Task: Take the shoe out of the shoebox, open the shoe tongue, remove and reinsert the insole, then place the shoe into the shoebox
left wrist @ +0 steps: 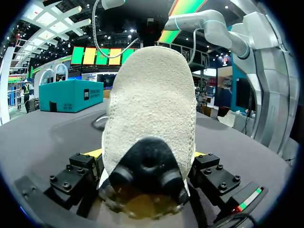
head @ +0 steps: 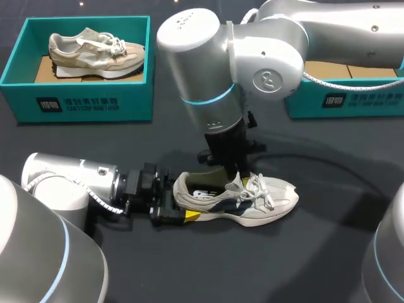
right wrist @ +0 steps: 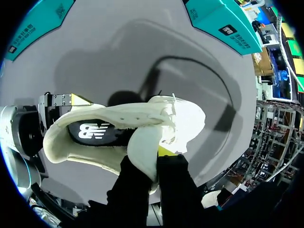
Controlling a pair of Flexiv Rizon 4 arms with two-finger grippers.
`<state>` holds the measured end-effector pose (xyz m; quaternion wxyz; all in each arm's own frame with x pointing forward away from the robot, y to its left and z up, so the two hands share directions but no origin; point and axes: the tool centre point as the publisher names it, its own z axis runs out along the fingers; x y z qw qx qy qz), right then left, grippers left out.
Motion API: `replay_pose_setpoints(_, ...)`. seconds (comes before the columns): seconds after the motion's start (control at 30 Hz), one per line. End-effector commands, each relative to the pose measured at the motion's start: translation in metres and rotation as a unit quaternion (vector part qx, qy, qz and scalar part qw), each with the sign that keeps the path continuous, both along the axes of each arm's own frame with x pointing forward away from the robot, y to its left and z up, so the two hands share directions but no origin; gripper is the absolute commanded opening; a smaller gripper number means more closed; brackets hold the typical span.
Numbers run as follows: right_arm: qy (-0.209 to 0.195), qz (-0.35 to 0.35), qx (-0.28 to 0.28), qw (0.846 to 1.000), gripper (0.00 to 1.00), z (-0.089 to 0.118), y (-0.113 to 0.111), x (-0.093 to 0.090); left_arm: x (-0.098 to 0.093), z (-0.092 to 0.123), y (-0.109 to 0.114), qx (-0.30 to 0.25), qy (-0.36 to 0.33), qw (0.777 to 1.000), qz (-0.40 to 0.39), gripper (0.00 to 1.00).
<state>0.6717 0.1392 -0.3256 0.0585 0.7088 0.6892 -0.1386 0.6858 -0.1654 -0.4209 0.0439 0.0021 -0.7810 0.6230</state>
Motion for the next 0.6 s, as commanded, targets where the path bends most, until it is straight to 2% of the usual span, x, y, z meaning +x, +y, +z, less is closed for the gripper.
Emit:
replay_pose_setpoints(0.03,-0.001,0.063,0.092,0.994,0.00,0.007,-0.030,0.002,0.000,-0.001,0.001,0.000,0.000,1.000,0.000,0.00)
replay_pose_setpoints(0.1,-0.019,0.108,0.160,0.981,0.00,0.009,-0.043,0.001,0.000,-0.001,0.001,0.000,0.000,1.000,0.000,0.00)
replay_pose_setpoints(0.13,-0.016,0.122,0.191,0.974,0.00,0.008,-0.051,0.001,0.000,-0.001,0.001,0.000,0.000,1.000,0.000,0.00)
replay_pose_setpoints(0.17,-0.011,0.091,0.202,0.975,0.00,0.007,-0.059,0.000,0.000,-0.001,0.001,0.000,0.000,1.000,0.000,0.00)
replay_pose_setpoints(0.6,-0.011,0.091,0.202,0.975,0.00,0.007,-0.059,0.000,0.000,-0.001,0.001,0.000,0.000,1.000,0.000,0.00)
